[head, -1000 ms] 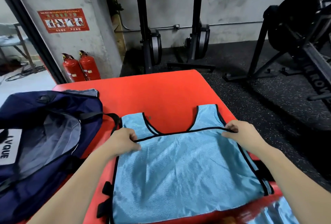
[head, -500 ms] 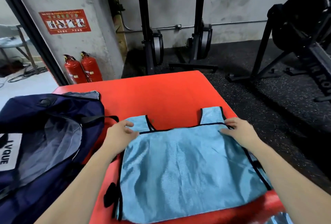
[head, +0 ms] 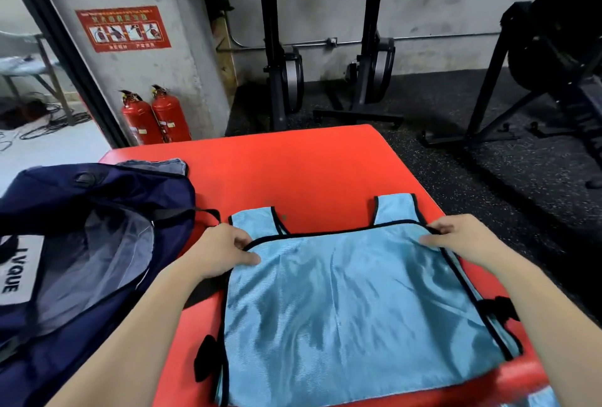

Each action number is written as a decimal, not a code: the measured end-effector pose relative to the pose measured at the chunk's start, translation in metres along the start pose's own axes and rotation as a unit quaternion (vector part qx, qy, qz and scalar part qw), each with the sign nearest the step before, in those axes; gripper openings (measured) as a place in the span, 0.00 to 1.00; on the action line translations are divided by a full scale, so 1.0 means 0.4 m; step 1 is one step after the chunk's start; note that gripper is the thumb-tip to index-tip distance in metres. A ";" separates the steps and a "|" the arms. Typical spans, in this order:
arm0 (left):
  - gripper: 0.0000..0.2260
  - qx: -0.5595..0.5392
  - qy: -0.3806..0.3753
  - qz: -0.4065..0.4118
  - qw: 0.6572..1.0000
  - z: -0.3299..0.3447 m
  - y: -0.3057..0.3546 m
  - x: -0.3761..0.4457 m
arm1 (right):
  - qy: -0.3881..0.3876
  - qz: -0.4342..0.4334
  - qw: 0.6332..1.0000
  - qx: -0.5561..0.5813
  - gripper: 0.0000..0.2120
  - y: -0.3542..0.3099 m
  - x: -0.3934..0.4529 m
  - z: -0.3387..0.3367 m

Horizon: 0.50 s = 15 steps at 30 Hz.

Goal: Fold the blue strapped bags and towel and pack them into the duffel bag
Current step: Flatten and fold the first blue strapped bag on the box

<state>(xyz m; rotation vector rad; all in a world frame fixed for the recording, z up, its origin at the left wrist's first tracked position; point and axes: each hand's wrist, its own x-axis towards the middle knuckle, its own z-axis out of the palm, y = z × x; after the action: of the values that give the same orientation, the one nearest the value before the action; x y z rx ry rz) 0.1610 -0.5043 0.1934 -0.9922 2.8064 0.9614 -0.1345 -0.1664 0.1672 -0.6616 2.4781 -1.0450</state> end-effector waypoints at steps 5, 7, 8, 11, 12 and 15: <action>0.05 -0.124 0.078 0.012 0.989 -0.059 0.036 -0.003 | 0.070 -0.051 0.987 0.138 0.06 -0.092 -0.028 -0.055; 0.06 -0.102 0.179 0.001 0.979 -0.059 0.048 0.012 | 0.140 -0.050 0.978 0.148 0.06 -0.095 -0.003 -0.030; 0.09 -0.092 0.201 -0.011 0.975 -0.047 0.050 0.020 | 0.149 -0.035 0.980 0.126 0.12 -0.085 0.007 -0.008; 0.29 -0.057 0.127 -0.042 0.989 0.018 0.024 0.042 | 0.100 0.002 0.995 0.007 0.21 -0.031 0.010 0.069; 0.31 -0.049 0.110 -0.045 0.992 0.034 0.010 0.046 | 0.101 -0.006 0.995 -0.016 0.17 -0.024 0.006 0.083; 0.28 -0.054 0.119 -0.053 0.990 0.043 -0.017 0.046 | 0.110 -0.018 0.994 -0.012 0.10 -0.025 0.005 0.091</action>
<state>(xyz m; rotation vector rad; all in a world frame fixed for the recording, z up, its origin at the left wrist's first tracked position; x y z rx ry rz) 0.1472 -0.5093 0.1717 -1.3394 2.8748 1.0571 -0.1152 -0.1939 0.1504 -0.6310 2.6781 -1.1590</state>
